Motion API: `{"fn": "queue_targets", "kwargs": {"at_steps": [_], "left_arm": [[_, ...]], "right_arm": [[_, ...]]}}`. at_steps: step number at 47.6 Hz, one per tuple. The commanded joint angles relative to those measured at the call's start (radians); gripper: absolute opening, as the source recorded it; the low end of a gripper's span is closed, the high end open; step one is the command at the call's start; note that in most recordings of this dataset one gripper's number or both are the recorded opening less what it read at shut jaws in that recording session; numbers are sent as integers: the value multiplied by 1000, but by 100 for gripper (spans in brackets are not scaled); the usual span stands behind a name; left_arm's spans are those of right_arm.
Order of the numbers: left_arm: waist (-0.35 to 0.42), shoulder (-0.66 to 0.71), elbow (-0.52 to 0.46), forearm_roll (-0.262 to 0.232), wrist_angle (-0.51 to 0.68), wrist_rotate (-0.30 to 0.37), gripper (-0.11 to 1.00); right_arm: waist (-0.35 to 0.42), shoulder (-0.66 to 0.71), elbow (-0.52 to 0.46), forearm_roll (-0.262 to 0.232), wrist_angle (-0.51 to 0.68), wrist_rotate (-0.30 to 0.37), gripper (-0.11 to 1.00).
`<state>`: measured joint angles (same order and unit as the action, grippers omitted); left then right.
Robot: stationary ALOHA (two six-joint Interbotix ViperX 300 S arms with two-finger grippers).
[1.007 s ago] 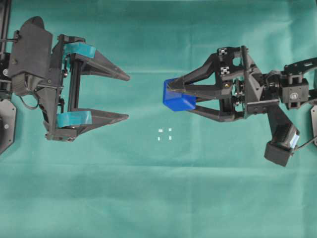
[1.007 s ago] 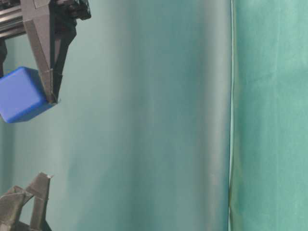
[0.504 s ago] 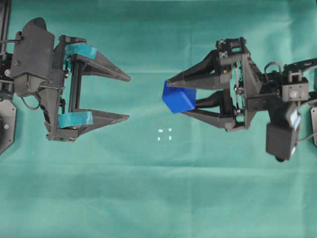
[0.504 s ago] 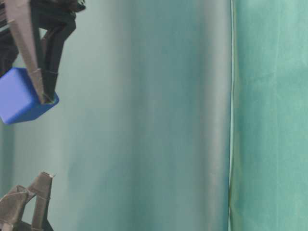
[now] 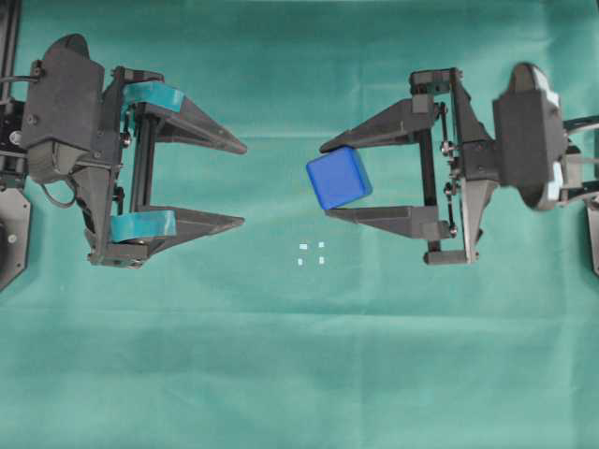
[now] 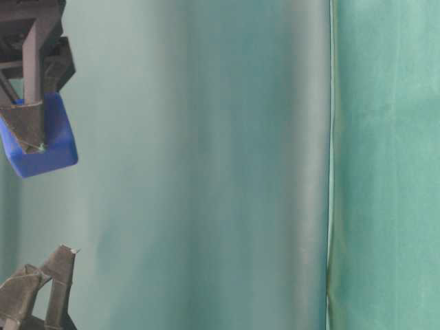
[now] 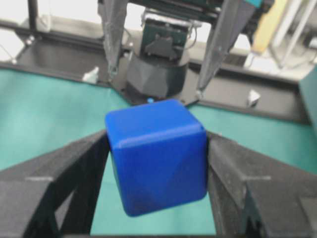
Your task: Handover the blue block to the right arm after grasping it with the left arm, then place it in the designated position.
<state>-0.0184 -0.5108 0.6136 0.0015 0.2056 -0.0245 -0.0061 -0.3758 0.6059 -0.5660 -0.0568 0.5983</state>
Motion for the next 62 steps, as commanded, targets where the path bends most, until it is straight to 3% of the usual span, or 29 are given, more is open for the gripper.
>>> {"fn": "queue_targets", "kwargs": {"at_steps": [1, 62], "left_arm": [[-3, -5, -23, 0, -6, 3, 100], [-3, -6, -23, -2, -8, 2, 100]], "right_arm": [[3, -21, -23, 5, 12, 25, 62], [3, -23, -31, 3, 26, 26, 62]]}}
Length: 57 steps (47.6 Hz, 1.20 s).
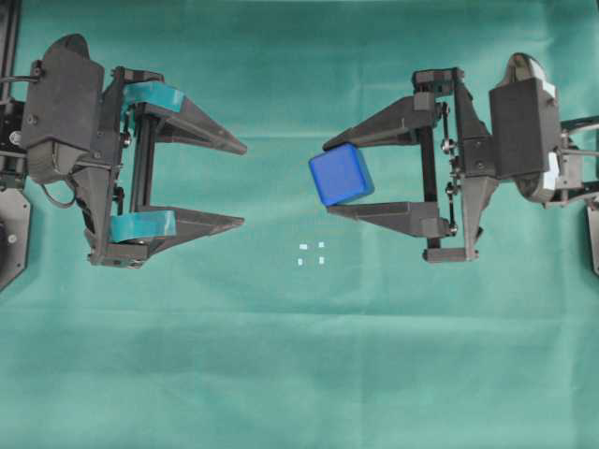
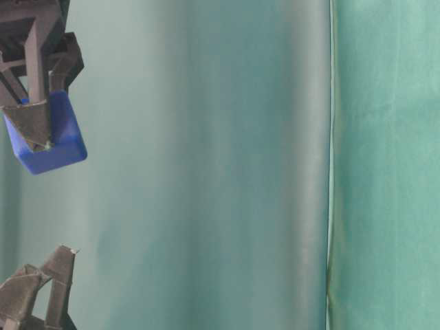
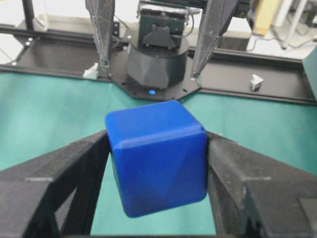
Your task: Handover the blue block to the right arm after grasping it with the left arm, then place it in the designated position.
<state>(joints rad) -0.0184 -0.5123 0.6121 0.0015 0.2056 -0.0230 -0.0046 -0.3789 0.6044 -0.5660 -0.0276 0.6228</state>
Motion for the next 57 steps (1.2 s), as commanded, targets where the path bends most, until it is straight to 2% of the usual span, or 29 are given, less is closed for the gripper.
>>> {"fn": "queue_targets", "kwargs": {"at_steps": [1, 57], "left_arm": [[-3, -5, -21, -2, -8, 0, 100], [-3, -3, -23, 0, -11, -2, 100]], "right_arm": [[2, -20, -29, 3, -2, 2, 62], [2, -20, -32, 3, 20, 2, 62]]}}
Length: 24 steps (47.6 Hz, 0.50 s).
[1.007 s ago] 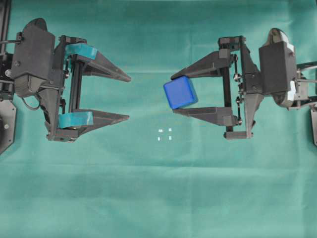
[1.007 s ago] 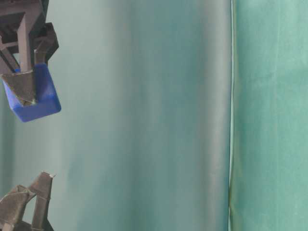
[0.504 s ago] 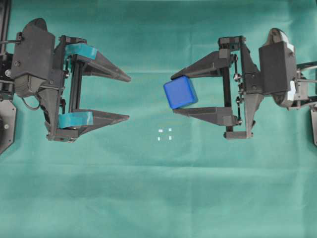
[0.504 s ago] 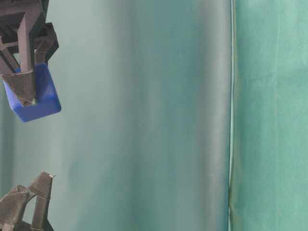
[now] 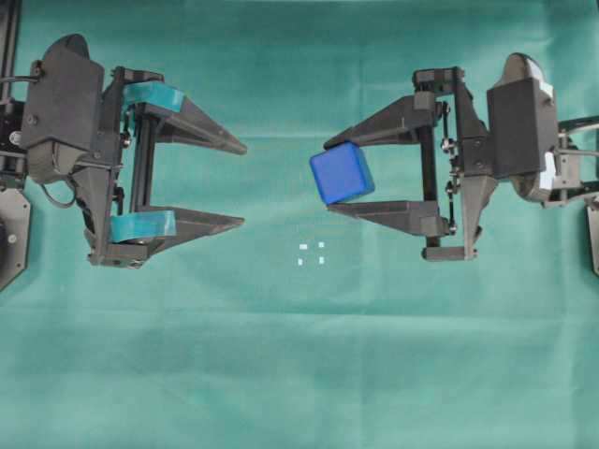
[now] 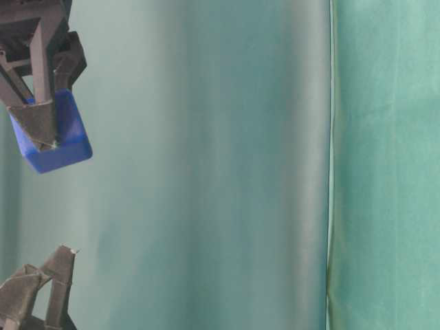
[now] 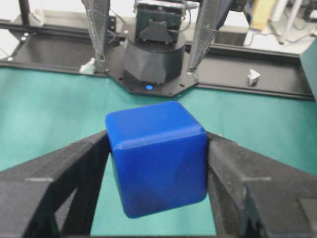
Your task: Handover the blue block to the right arm after grasping it with the left arm, then place it in the designated position.
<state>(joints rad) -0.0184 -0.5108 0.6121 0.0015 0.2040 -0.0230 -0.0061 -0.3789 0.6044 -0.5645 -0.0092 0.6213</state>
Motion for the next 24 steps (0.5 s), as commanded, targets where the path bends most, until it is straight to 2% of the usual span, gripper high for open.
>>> {"fn": "queue_targets", "kwargs": {"at_steps": [1, 12, 24], "left_arm": [[-3, -5, -23, 0, -9, 0, 100], [-3, -5, -25, -2, -11, 0, 100], [-2, 8, -32, 0, -8, 0, 100]], "right_arm": [[3, -20, -32, 2, 2, 5, 62], [8, -20, -34, 5, 58, 12, 62], [37, -21, -38, 11, 209, 35, 62]]}}
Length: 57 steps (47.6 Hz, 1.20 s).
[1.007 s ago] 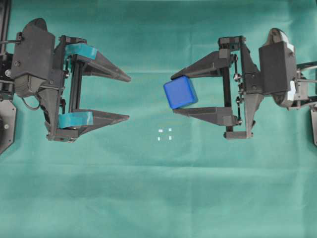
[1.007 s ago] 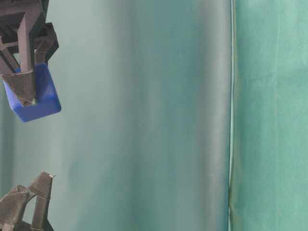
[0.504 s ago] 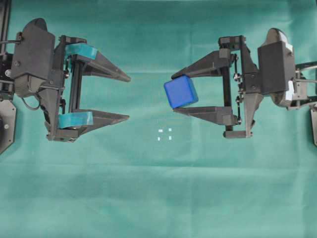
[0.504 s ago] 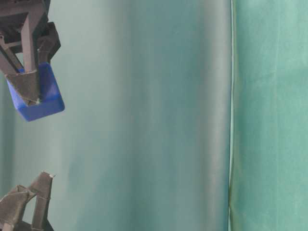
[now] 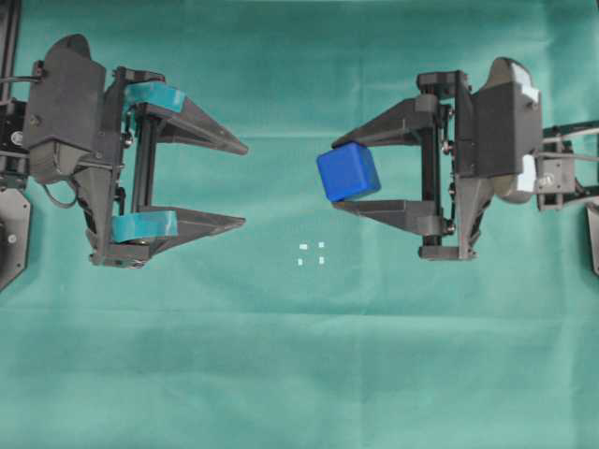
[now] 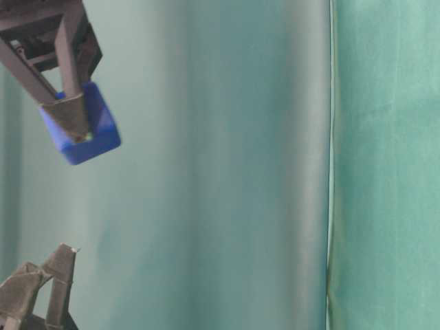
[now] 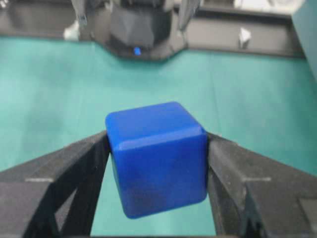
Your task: Handover the blue block to the right arm after grasping it with the left arm, then place it in the designated position.
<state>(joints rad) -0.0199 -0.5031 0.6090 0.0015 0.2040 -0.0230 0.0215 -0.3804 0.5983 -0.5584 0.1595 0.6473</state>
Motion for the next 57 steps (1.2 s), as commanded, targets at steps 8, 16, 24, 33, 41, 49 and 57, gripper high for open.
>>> {"fn": "queue_targets", "kwargs": {"at_steps": [8, 16, 24, 33, 41, 49, 57], "left_arm": [[0, 3, -31, 0, -6, 2, 100], [0, 2, -31, 0, -5, 2, 100], [0, 3, -31, -2, -5, 2, 100], [2, 3, -31, 0, -5, 2, 100], [2, 2, -32, -2, -5, 3, 100], [3, 3, -31, 0, -5, 2, 100], [3, 2, -31, 0, -5, 2, 100]], "right_arm": [[23, -25, -32, 11, 132, 26, 62], [29, -31, -32, 15, 156, 28, 62], [29, -31, -32, 15, 158, 28, 62], [29, -31, -32, 15, 158, 28, 62], [29, -31, -32, 15, 158, 28, 61], [29, -25, -32, 15, 156, 29, 61], [29, 9, -28, 17, 153, 32, 61]]}}
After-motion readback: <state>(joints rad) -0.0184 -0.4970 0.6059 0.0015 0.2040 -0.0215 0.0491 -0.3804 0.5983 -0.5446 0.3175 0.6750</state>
